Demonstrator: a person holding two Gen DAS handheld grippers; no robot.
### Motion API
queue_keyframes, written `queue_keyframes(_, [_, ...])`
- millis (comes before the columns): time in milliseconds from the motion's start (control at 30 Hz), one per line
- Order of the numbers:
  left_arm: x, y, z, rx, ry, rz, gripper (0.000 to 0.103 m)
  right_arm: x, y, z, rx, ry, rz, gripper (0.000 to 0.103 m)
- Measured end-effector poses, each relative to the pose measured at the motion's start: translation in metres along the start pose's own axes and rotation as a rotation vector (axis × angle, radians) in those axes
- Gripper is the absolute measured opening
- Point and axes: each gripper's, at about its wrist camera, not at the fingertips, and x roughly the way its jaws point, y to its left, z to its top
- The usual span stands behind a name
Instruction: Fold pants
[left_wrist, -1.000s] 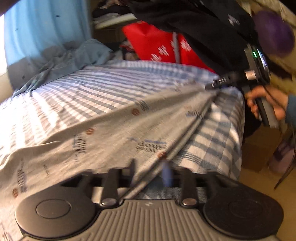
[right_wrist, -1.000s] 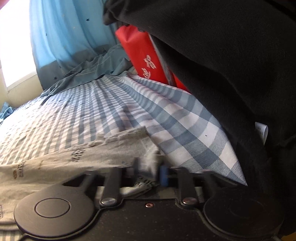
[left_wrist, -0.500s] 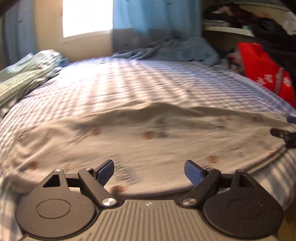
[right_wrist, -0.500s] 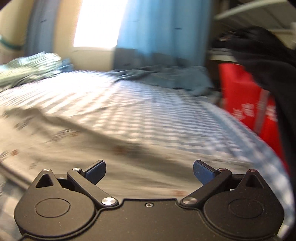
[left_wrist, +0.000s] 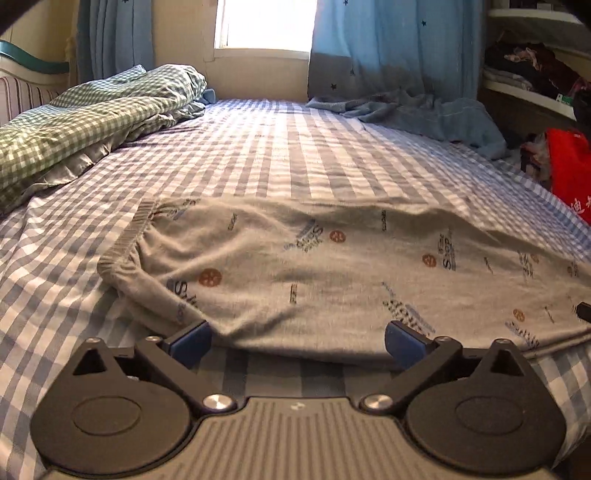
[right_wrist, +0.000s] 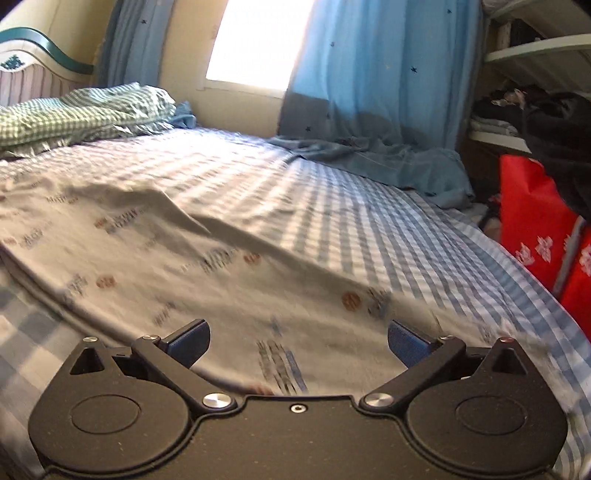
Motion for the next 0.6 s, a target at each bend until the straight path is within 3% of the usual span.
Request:
queue_keyframes(133, [0.021,-0.006,0.023,-0.009,-0.05,0.0,0.103,0.03,0.013,0.039,0.004,-0.013,0.116,0.102])
queue_keyframes(300, [0.058,-0.013,0.033,0.0,-0.061,0.004,0.103,0.097,0.037,0.1,0.068,0.002,0.336,0.102])
queue_keyframes(467, [0.08,-0.009,0.017,0.018,-0.017,0.003,0.103,0.176,0.056,0.15,0.241,0.142,0.622,0.102])
queue_keyframes(533, [0.077,-0.008,0.016,0.011,-0.029,-0.009,0.103,0.196,0.068,0.159,0.249,0.196,0.675,0.101])
queue_keyframes(600, [0.078,-0.006,0.015,0.001,-0.024,-0.017,0.103,0.205,0.082,0.162,0.206,0.232,0.694,0.09])
